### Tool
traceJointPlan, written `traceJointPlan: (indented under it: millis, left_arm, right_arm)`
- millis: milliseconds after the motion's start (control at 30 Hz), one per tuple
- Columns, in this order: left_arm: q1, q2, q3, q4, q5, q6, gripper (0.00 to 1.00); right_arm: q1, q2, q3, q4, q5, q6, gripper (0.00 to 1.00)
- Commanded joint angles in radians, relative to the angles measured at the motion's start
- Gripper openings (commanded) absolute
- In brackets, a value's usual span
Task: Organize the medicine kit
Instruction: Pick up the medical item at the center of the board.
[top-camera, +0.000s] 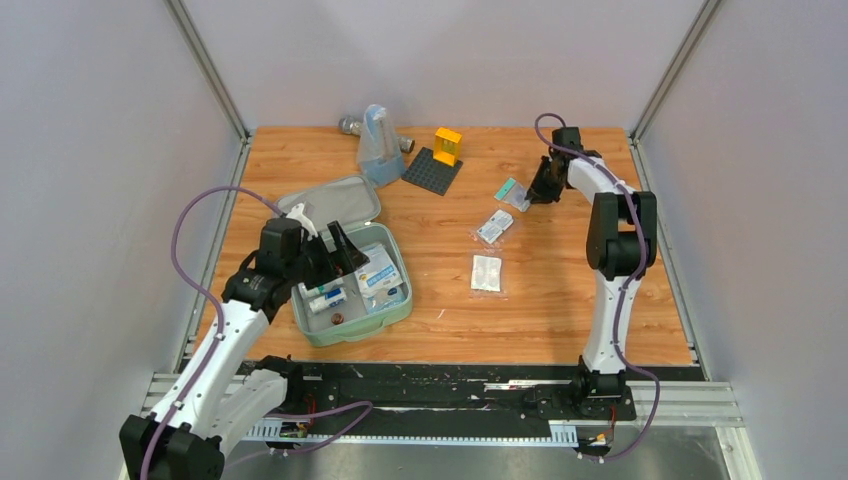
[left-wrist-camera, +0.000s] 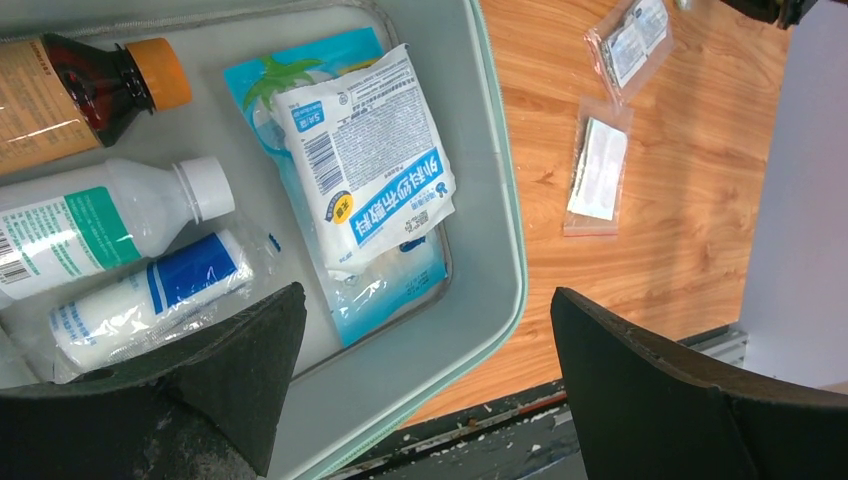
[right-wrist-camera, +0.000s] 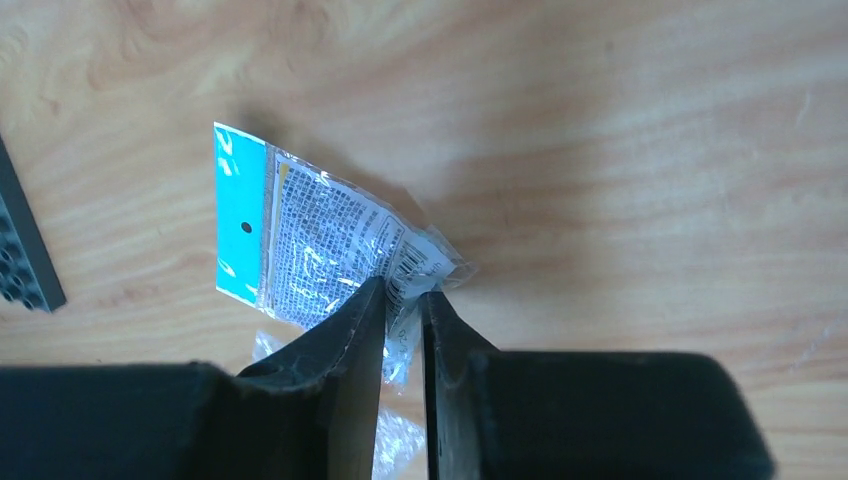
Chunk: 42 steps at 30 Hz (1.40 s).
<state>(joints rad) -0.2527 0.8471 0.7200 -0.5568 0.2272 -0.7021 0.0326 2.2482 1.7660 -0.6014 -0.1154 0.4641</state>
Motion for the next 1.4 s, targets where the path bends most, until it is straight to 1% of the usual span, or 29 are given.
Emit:
traceJointPlan:
  millis: [0, 167, 267, 433, 600, 767, 900, 1033, 1133, 1267, 1367]
  left_arm:
    - [0.006, -0.016, -0.01, 0.046, 0.014, -0.018, 1.0]
    - [0.006, -0.019, -0.024, 0.062, 0.027, -0.025, 1.0]
    - [0.007, -0.017, -0.038, 0.083, 0.047, -0.033, 1.0]
    - [0.006, -0.016, -0.054, 0.108, 0.072, -0.033, 1.0]
    - [0.006, -0.016, -0.054, 0.119, 0.082, -0.034, 1.0]
    - [0.006, -0.002, -0.055, 0.144, 0.106, -0.038, 1.0]
    - [0.006, 0.007, -0.058, 0.172, 0.136, -0.04, 1.0]
    - [0.005, 0.011, -0.074, 0.223, 0.18, -0.047, 1.0]
    - [0.004, 0.016, -0.091, 0.272, 0.213, -0.059, 1.0]
    - [-0.009, 0.033, -0.091, 0.302, 0.243, -0.049, 1.0]
    - [-0.045, 0.063, -0.084, 0.331, 0.271, -0.044, 1.0]
  right_arm:
    - [0.007, -0.072, -0.138, -0.083, 0.019, -0.044, 0.17]
    - [0.007, -0.179, -0.297, -0.047, 0.047, -0.024, 0.11]
    - [0.009, -0.267, -0.403, -0.001, 0.06, 0.03, 0.0]
    - [0.011, -0.452, -0.582, 0.091, 0.067, 0.132, 0.0]
    - [0.032, -0.656, -0.729, 0.151, 0.069, 0.174, 0.0]
    - [0.058, -0.851, -0.867, 0.176, 0.03, 0.193, 0.0]
    - [0.09, -0.991, -0.954, 0.182, -0.038, 0.195, 0.0]
    - [0.134, -1.08, -1.017, 0.194, -0.168, 0.191, 0.0]
    - [0.184, -1.113, -1.038, 0.21, -0.247, 0.194, 0.0]
    - [0.276, -1.094, -1.006, 0.224, -0.333, 0.16, 0.0]
    - [0.352, -1.055, -0.95, 0.226, -0.368, 0.123, 0.0]
